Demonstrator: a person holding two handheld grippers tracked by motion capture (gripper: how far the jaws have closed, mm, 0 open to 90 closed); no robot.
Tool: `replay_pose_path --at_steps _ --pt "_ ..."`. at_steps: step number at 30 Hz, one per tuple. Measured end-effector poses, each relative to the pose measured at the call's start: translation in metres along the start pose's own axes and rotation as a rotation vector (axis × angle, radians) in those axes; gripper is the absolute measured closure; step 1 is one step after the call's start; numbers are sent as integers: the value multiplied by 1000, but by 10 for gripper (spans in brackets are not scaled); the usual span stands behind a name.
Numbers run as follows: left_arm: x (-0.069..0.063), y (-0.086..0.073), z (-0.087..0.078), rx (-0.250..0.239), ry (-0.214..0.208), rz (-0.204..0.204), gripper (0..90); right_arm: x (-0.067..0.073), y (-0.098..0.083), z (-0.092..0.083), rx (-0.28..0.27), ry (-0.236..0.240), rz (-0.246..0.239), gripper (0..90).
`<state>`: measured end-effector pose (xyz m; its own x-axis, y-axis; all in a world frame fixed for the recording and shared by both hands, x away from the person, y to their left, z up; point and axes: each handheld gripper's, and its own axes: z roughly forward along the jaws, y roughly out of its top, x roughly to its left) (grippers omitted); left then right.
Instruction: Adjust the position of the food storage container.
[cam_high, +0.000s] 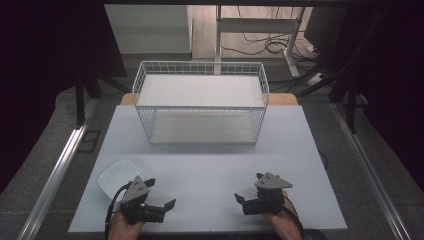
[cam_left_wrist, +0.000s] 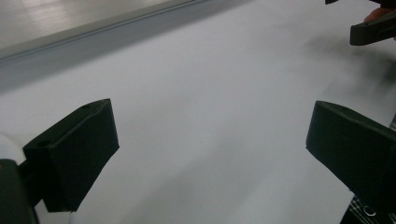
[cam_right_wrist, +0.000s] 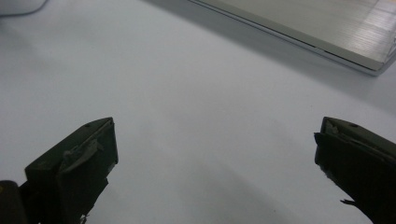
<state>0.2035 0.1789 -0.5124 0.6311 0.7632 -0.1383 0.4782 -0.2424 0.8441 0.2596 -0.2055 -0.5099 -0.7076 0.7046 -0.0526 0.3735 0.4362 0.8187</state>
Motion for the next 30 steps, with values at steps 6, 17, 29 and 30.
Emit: replay_pose_path --at_steps 6,17,29,30 --pt "0 -3 4 42 -16 13 21 3 0 2 13 -11 -24 0" --pt "4 -2 1 51 -50 11 12 0 2 2 22 -17 -13 0" --pt "12 9 -18 56 14 41 57 -1 2 2 34 -55 -9 0" --pt "13 9 -20 49 22 42 61 -1 2 2 33 -53 -4 0"
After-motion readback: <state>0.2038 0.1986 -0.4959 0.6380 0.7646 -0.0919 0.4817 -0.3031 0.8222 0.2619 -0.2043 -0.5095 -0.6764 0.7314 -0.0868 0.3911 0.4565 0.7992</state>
